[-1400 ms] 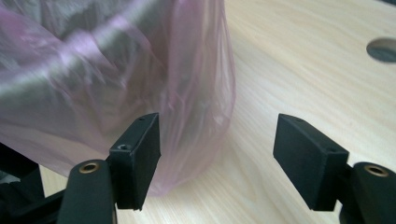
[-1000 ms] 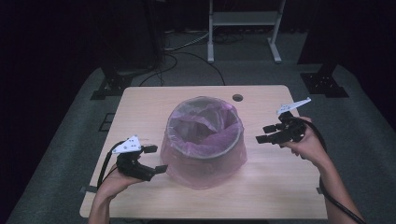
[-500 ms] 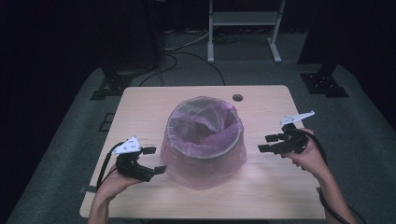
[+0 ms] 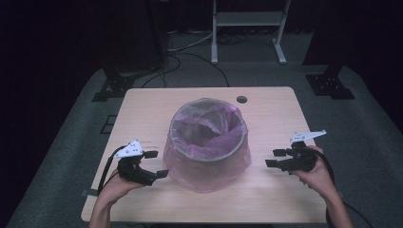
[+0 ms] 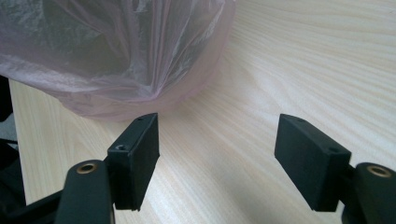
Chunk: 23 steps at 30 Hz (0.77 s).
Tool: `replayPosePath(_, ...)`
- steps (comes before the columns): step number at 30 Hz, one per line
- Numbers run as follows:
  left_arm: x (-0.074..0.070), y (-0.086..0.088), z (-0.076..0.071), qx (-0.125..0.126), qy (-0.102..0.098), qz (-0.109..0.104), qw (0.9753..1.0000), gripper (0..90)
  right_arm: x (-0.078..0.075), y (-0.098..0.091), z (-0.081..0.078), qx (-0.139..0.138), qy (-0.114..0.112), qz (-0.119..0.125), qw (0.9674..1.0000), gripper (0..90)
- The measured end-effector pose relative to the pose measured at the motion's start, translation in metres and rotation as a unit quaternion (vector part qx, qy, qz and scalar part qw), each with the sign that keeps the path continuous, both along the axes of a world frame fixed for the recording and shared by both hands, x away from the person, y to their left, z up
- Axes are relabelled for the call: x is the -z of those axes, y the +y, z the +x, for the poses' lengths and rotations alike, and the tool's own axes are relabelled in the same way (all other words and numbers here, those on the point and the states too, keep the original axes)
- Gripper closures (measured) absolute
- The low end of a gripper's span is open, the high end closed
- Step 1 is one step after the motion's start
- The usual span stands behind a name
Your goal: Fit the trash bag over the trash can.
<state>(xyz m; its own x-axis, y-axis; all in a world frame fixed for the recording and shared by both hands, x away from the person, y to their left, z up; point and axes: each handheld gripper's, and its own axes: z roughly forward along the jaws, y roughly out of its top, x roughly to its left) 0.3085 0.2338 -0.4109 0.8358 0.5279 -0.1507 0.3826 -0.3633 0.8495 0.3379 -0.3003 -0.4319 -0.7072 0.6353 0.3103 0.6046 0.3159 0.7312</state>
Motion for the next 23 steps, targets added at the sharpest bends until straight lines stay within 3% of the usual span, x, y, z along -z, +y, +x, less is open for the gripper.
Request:
replayPosePath(15, 0.001, -0.001, -0.001, 0.000, 0.002, -0.005, 1.0000, 9.2, 0.021, -0.010, -0.039, 0.052, -0.020, 0.043, 0.9975, 29.6)
replayPosePath(23, 0.002, 0.001, 0.001, 0.000, 0.003, -0.002, 1.0000, 9.2, 0.031, -0.010, -0.047, 0.071, -0.025, 0.055, 0.9956, 29.6)
